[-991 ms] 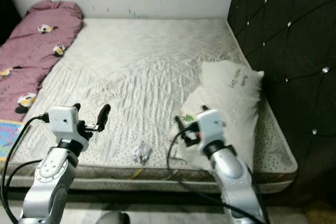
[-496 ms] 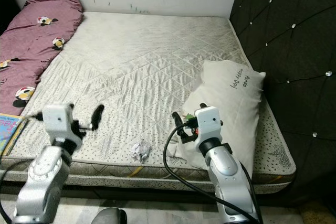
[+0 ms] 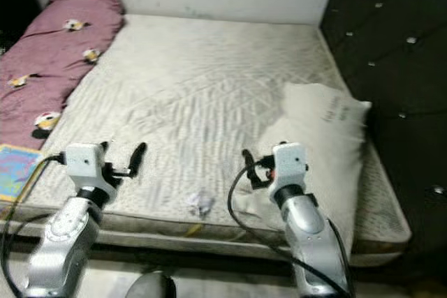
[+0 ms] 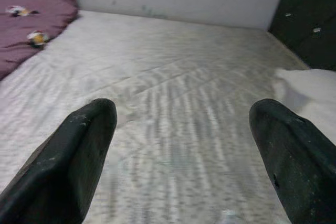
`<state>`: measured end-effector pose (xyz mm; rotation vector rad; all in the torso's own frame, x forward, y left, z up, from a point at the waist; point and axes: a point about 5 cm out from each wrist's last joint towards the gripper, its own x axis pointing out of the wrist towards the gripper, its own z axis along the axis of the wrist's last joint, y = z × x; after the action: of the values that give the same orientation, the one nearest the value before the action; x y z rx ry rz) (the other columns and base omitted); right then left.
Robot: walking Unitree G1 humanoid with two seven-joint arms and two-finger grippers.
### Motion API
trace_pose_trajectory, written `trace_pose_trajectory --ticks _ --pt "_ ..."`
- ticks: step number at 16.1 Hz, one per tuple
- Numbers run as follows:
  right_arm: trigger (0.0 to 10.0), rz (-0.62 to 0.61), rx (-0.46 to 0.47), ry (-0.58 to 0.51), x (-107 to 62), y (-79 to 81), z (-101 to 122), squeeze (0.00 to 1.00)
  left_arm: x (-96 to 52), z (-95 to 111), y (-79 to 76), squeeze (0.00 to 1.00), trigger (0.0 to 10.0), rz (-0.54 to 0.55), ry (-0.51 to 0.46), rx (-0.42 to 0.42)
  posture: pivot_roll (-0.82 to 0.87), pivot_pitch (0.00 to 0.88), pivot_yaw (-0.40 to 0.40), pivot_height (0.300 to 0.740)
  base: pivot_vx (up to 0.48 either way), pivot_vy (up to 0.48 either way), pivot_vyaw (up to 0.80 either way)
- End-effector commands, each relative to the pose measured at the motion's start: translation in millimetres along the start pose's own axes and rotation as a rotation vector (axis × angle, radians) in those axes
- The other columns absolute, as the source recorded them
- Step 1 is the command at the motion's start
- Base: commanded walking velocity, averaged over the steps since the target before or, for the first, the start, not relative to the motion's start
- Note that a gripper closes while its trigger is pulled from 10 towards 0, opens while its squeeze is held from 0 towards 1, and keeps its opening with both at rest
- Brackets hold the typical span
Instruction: Clean up the room
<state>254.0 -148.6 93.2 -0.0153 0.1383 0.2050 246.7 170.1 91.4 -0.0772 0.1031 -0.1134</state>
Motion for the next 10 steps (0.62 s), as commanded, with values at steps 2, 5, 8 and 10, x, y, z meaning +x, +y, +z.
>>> trace_pose_trajectory --ticks 2,5,8,10 --pt "10.0 -0.033 0.028 0.003 0.5 -6.2 0.8 0.0 5.6 4.3 -1.1 0.0 10.0 -0.029 -0.017 0.023 0.0 0.0 -0.019 0.74 0.0 0.48 0.0" --pt "10.0 -0.078 0.076 0.013 0.9 -11.1 1.8 0.0 6.2 4.9 -0.4 0.0 10.0 -0.035 -0.01 -0.002 -0.01 0.0 -0.012 0.74 0.0 0.48 0.0" --pt "10.0 -0.077 0.074 0.016 -0.9 -9.9 1.1 0.0 6.1 5.2 1.5 0.0 10.0 -0.006 -0.016 0.008 -0.01 0.0 -0.014 0.74 0.0 0.319 0.0" --pt "10.0 -0.083 0.082 0.024 -0.8 -10.5 0.5 0.0 6.5 6.4 0.3 0.0 10.0 -0.01 -0.027 0.002 0.0 0.0 -0.016 0.74 0.0 0.0 -0.4"
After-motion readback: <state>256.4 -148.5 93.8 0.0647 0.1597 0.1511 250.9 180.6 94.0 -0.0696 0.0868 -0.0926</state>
